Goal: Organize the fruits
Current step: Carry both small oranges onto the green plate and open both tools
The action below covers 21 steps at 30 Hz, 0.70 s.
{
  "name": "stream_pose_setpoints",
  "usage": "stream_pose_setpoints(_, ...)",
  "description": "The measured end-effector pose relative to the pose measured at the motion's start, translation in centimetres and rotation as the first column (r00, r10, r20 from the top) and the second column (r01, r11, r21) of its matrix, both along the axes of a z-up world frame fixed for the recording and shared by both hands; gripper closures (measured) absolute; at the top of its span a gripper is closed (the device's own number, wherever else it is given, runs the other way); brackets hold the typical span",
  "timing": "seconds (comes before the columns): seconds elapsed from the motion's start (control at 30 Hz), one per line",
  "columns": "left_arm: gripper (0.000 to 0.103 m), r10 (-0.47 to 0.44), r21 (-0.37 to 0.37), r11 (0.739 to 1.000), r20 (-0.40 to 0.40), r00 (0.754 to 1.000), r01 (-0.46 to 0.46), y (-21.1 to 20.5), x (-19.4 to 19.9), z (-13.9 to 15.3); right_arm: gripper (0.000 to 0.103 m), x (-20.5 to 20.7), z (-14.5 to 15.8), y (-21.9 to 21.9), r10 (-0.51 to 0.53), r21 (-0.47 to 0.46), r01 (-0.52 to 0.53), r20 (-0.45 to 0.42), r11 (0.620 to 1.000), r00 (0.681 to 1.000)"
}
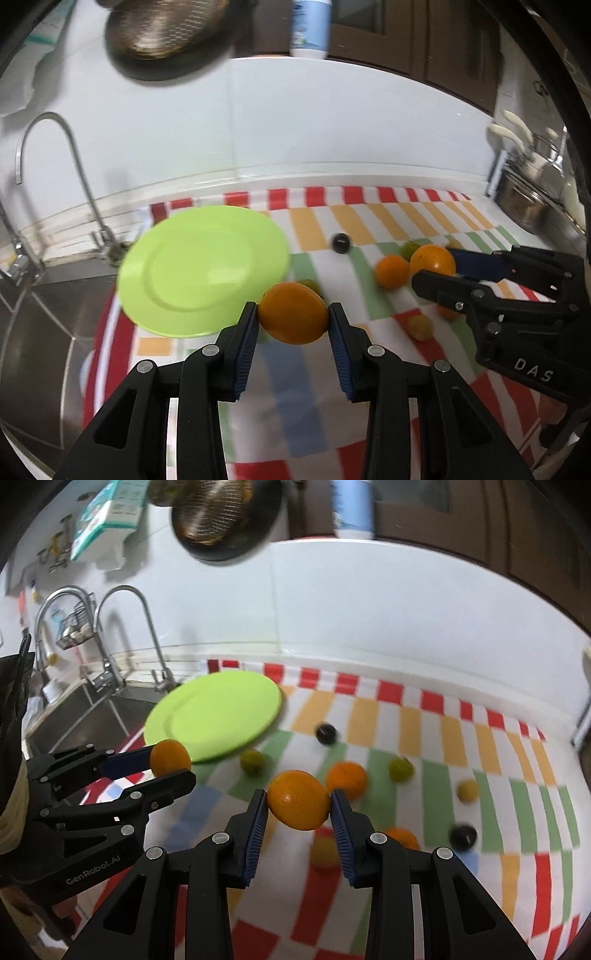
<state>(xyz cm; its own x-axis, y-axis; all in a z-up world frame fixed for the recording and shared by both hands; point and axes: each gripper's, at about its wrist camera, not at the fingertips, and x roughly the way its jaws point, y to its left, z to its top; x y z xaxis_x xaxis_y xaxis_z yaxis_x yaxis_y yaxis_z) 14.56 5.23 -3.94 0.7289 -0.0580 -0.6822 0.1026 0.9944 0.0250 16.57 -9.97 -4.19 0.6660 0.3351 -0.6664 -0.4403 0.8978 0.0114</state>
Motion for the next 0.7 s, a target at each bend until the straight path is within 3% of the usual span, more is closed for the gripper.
stream_pose_setpoints(0.33,0.066,0.119,0.022,0.993,-0.008,0.993,-0.119,5.0,2.1,-0.2,0.067,2.7,1.0,6.2,0.135,0.004,-0.135,0.028,0.991,0.990)
stream_pose_setpoints(0.7,0.066,0.146,0.038,0.989,-0.063,0.987,-0.144,8.5,5.2,-3.0,0.067,8.0,-2.5,11.2,0.181,0.014,-0.180,-0.101,0.984,0.978)
